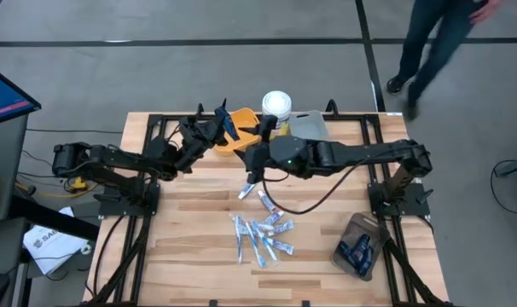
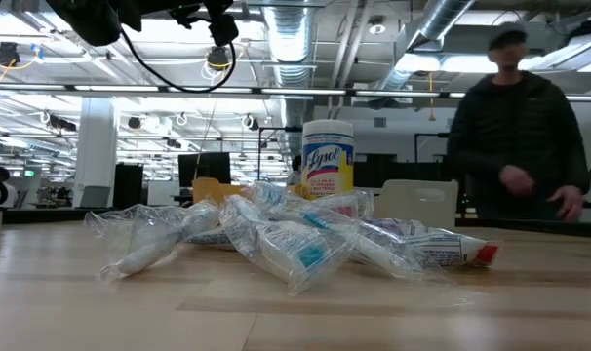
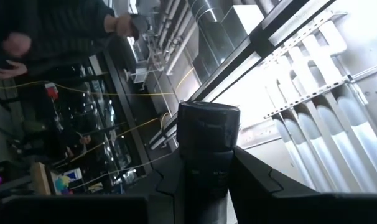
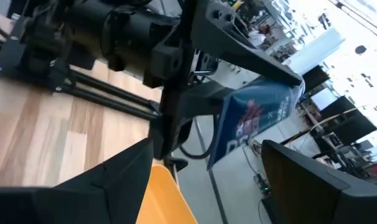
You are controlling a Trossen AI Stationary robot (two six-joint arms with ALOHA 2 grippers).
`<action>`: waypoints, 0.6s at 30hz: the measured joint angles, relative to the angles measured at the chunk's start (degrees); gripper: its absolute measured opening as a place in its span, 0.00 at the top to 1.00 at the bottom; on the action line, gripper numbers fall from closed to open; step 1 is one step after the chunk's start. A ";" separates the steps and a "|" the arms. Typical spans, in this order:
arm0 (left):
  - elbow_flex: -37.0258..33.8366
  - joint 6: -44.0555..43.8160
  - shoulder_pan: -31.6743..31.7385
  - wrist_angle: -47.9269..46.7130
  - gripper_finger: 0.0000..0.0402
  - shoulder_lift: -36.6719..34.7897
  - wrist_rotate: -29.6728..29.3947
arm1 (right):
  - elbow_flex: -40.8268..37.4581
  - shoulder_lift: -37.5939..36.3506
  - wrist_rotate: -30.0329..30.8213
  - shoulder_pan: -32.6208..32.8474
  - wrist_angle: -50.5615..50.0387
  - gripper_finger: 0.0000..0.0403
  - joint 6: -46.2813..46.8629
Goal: Pick & Place Travel size toiletries
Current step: Put the blue shaving butter into the black bin
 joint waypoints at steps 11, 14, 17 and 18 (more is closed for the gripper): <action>0.01 -0.31 0.03 0.02 0.79 0.00 -0.15 | 0.04 -0.57 0.23 -1.44 5.51 0.43 0.30; 0.01 -0.45 0.04 -0.09 0.79 0.00 0.94 | 0.02 -0.52 -1.98 -1.63 5.18 0.53 0.17; 0.01 -1.63 0.02 -0.26 0.79 0.00 2.57 | 0.02 -0.32 -3.93 -1.61 5.34 0.64 0.20; 0.03 -1.61 0.02 -0.32 0.79 0.00 2.63 | 0.02 -0.10 -3.86 -1.59 5.61 0.68 0.37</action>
